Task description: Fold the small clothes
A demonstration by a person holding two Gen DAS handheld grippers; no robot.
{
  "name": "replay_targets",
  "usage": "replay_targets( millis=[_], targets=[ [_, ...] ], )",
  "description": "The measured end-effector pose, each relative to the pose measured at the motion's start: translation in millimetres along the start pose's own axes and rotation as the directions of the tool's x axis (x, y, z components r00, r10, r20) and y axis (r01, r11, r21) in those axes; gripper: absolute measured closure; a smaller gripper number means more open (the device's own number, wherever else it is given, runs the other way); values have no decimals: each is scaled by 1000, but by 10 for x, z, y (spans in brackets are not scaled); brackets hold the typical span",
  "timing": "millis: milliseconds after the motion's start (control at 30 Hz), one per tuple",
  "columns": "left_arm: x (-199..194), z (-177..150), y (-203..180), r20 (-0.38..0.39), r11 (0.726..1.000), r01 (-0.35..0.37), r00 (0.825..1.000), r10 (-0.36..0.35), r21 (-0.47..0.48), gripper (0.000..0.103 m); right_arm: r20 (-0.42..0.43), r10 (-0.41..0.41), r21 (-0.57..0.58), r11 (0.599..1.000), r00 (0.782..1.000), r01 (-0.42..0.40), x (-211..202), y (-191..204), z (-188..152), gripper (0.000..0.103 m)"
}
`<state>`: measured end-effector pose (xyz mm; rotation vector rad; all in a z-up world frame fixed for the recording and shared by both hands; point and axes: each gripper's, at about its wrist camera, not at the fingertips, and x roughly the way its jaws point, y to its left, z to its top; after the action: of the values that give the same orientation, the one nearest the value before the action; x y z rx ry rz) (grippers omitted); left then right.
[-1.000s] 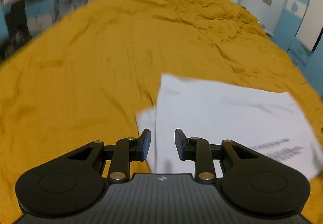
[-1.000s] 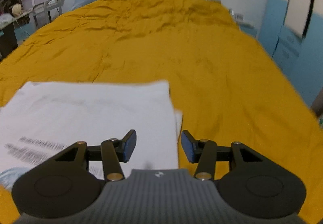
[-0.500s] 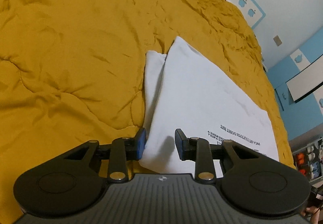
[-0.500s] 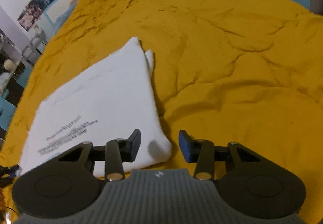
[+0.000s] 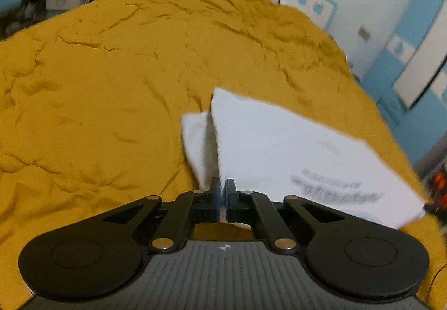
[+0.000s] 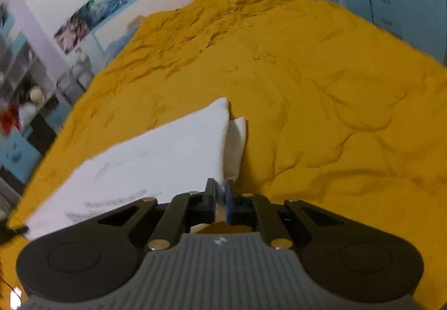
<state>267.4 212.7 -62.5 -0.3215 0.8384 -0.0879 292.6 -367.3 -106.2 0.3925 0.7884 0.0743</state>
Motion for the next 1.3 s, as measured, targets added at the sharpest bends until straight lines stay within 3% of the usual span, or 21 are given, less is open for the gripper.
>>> replay_targets(
  millis=[67, 167, 367, 500, 633, 767, 900, 1000, 1100, 1300],
  targets=[
    [157, -111, 99, -60, 999, -41, 997, 40, -16, 100, -43, -57, -37, 998, 997, 56, 76, -8, -111, 103],
    [389, -257, 180, -101, 997, -74, 992, 73, -14, 100, -118, -105, 3, 994, 987, 106, 288, -182, -337, 103],
    [620, -363, 35, -124, 980, -149, 978, 166, 135, 100, -131, -157, -21, 988, 979, 156, 419, -212, -451, 103],
    [669, -377, -21, -139, 977, -167, 973, 185, 129, 98, -146, -198, -74, 979, 969, 189, 471, -165, -508, 103],
    [502, -377, 44, -150, 974, -188, 967, 206, 124, 82, -132, -241, -147, 964, 961, 222, 428, -61, -547, 103],
    [342, -410, -34, -152, 958, -251, 950, 271, 138, 78, -102, -284, -210, 943, 953, 259, 296, 38, -587, 103],
    [114, -488, -206, -42, 934, -323, 942, 333, 154, 78, -18, -311, -269, 917, 950, 295, 80, 222, -593, 100],
    [21, -437, -352, 21, 947, -295, 955, 295, 130, 78, 24, -286, -312, 908, 958, 279, -23, 406, -597, 91],
    [78, -286, -492, 8, 980, -179, 984, 178, 85, 78, 37, -229, -352, 908, 973, 227, -32, 621, -598, 89],
    [429, -207, -960, 0, 987, -86, 996, 87, 135, 78, 28, -156, -394, 906, 987, 154, 205, 1109, -617, 74]
  ],
)
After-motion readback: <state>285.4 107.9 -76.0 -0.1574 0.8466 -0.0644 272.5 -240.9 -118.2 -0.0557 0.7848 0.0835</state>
